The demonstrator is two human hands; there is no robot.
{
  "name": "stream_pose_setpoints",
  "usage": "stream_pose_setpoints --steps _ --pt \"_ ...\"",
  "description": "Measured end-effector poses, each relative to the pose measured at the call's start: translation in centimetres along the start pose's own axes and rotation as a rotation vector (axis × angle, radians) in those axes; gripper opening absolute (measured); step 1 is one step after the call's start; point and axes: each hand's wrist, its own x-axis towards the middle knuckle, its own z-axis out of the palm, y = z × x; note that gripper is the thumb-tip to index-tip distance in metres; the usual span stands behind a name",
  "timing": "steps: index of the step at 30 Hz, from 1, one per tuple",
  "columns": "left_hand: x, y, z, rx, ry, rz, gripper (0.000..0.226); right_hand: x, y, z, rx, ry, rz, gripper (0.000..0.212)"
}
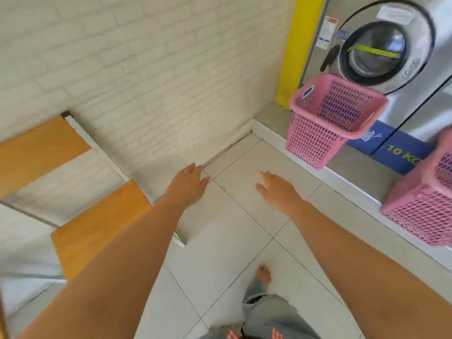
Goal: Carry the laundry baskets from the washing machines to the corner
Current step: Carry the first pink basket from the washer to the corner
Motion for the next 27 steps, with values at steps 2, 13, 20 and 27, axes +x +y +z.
stream_pose_setpoints --steps 2,13,20,27 --pt "2.1 2.0 0.4 -0.033 -0.03 -0.008 0.058 0.4 2.4 -0.7 0.068 -0.011 0.067 0.058" --pt "13.9 13.8 4.7 -0.074 -0.186 0.033 0.057 3.3 15.8 -4.4 0.279 0.051 0.335 0.057" --pt "22.6 19.8 5.3 -0.054 -0.224 0.154 0.056 7.7 21.4 -6.6 0.365 0.156 0.485 0.055" --pt "35.8 25.0 4.1 -0.044 -0.268 0.244 0.055 16.2 26.2 -10.2 0.42 0.256 0.653 0.055"
